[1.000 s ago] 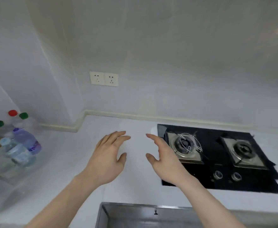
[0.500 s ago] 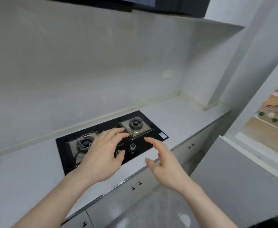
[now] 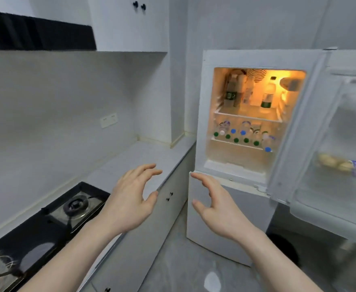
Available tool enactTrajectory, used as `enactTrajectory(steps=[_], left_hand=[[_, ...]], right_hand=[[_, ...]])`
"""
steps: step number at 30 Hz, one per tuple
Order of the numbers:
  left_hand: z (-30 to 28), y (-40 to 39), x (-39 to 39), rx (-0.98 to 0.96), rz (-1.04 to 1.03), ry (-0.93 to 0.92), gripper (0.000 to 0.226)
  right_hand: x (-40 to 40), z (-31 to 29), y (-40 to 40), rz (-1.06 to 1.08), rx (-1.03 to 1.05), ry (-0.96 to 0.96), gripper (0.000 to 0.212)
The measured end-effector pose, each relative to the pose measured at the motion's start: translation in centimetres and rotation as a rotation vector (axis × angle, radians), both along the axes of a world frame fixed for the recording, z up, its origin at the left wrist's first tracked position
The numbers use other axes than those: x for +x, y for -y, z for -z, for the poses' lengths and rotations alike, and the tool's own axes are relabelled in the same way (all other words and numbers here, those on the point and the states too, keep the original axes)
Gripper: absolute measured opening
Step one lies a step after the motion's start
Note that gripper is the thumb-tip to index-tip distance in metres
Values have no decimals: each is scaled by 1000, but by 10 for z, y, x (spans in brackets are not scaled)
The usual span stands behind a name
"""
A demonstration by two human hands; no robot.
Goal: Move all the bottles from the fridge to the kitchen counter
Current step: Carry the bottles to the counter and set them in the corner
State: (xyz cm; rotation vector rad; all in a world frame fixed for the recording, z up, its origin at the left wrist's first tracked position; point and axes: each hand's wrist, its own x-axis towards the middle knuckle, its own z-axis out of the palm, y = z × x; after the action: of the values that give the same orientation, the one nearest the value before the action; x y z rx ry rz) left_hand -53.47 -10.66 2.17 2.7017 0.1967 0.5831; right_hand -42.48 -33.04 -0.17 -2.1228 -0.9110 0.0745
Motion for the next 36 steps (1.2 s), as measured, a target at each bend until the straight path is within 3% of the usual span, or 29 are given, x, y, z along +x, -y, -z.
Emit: enactTrajectory(steps=[8,25,30,36], left_hand=[[-19,30,150,-21,214,54,49],[-34,-15,446,-67,464,44,52],[-40,1,524,-98,510,47,52],[-40,27,621,-153,491,17,54]], right_hand=[[100,-8,52,229,15,18,60],[332,-28,7,465,68,49,60],[401,-35,19,522,85,73,67],[491,-37,34,533,137,117,60]])
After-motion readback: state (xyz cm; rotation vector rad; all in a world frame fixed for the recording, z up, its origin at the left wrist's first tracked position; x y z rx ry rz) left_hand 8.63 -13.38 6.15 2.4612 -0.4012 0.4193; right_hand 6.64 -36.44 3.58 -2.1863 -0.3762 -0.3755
